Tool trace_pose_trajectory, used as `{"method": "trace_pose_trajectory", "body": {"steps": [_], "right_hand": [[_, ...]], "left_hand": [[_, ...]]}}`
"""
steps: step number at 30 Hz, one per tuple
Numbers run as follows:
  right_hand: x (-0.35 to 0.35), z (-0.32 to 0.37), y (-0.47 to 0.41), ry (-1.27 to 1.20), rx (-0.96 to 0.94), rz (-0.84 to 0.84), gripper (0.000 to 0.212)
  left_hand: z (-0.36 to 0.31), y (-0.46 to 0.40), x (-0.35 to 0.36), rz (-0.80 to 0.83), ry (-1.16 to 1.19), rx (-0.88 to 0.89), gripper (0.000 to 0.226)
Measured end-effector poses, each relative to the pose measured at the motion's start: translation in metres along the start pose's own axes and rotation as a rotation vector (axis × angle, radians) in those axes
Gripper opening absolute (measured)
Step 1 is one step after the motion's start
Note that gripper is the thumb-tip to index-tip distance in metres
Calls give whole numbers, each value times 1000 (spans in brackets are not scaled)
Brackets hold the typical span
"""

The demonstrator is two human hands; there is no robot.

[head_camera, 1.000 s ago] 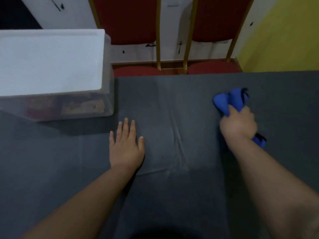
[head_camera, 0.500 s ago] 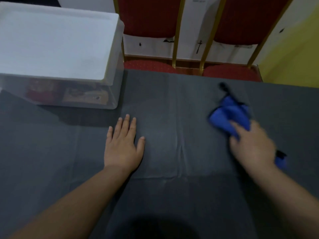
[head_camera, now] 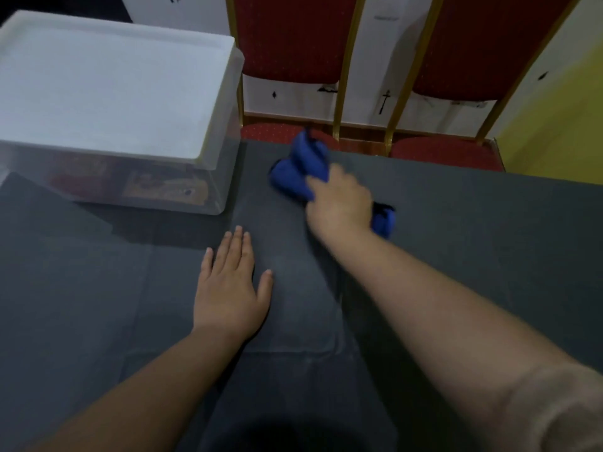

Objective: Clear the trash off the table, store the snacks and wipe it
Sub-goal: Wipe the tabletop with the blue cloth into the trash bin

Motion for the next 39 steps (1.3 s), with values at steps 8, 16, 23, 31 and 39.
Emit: {"method": "trace_pose_trajectory", "body": {"steps": [8, 16, 23, 31, 39], "right_hand": [[-2, -103, 97, 29, -75, 52, 46], [-14, -160, 21, 22, 538, -20, 31], [-8, -12, 80, -17, 109, -23, 28], [3, -13, 180, -53, 76, 103, 41], [-10, -49, 143, -82, 531, -9, 25]], "left_hand": [[0, 1, -2, 8, 26, 9, 86], [2, -1, -3, -30, 174, 18, 64], [78, 28, -55, -411, 615, -219, 66], [172, 34, -127, -766, 611, -221, 47], [244, 9, -168, -917, 886, -375, 65]]}}
Point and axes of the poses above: each hand's wrist, its own y-axis away from the middle knuckle, its own x-axis out of the palm, z = x × y, the point moved 7 cm from there along -y, towards the middle knuckle, and after that the axes turned 13 degrees about x, right-handed, at the moved point
